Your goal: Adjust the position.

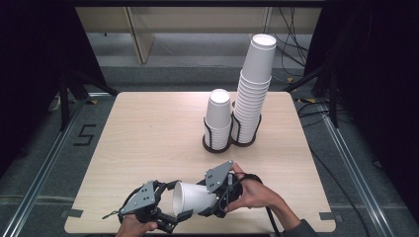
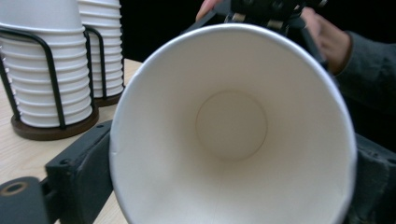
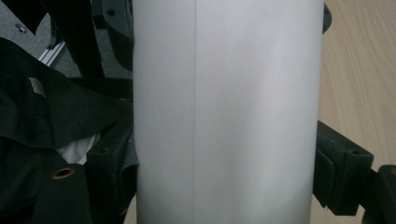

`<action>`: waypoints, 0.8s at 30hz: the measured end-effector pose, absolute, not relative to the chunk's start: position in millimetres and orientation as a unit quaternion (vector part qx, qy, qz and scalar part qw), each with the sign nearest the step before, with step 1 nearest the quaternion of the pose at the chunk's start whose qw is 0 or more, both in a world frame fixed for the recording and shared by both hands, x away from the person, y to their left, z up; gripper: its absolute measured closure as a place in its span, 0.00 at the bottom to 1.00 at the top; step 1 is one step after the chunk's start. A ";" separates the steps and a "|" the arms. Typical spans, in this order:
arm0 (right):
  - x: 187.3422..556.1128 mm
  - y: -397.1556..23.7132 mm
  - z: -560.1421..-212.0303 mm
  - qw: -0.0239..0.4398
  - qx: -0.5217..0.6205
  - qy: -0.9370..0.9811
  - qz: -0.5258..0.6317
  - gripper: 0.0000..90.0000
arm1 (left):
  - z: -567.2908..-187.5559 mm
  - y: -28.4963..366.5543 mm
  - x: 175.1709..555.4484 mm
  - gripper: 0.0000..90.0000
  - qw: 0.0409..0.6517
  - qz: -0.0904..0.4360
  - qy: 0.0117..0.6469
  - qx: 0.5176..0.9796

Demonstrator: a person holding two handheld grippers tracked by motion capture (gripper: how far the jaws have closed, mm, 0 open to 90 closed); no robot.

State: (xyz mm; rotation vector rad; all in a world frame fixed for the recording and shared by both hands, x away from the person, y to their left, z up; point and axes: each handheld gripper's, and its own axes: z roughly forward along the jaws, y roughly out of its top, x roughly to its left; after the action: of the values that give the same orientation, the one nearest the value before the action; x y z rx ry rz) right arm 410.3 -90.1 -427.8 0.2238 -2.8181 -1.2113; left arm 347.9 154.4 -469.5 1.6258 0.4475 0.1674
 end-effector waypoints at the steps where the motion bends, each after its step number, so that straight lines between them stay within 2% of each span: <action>1: 410.3 -90.1 -428.8 0.038 0.065 -0.916 -0.395 0.25 | -469.2 156.3 348.2 0.08 0.658 0.075 0.197 0.723; 9: 409.2 -87.3 -431.1 0.032 0.038 -0.921 -0.386 0.22 | -466.2 156.5 347.3 0.10 0.646 0.095 0.198 0.731; 12: 407.8 -87.8 -428.0 0.005 0.022 -0.926 -0.378 0.18 | -463.3 157.3 347.4 0.10 0.628 0.105 0.210 0.742; 13: 408.3 -87.7 -426.8 -0.016 0.030 -0.928 -0.370 0.18 | -463.2 156.9 347.4 0.10 0.626 0.106 0.210 0.744; 18: 400.9 -81.1 -422.5 -0.047 0.041 -0.935 -0.349 0.19 | -463.7 152.7 346.5 0.10 0.610 0.111 0.217 0.754; 23: 394.6 -74.6 -425.0 -0.048 0.041 -0.944 -0.324 0.20 | -463.2 149.7 345.3 0.10 0.619 0.107 0.210 0.750; 24: 394.6 -74.1 -426.1 -0.045 0.039 -0.944 -0.326 0.22 | -462.7 150.1 344.5 0.09 0.617 0.109 0.210 0.750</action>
State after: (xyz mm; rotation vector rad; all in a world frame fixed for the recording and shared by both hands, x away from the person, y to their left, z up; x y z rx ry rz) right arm 394.6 -74.1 -426.1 0.1258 -3.0517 -1.0530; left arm 344.5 150.1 -462.7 1.7268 0.4835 0.2504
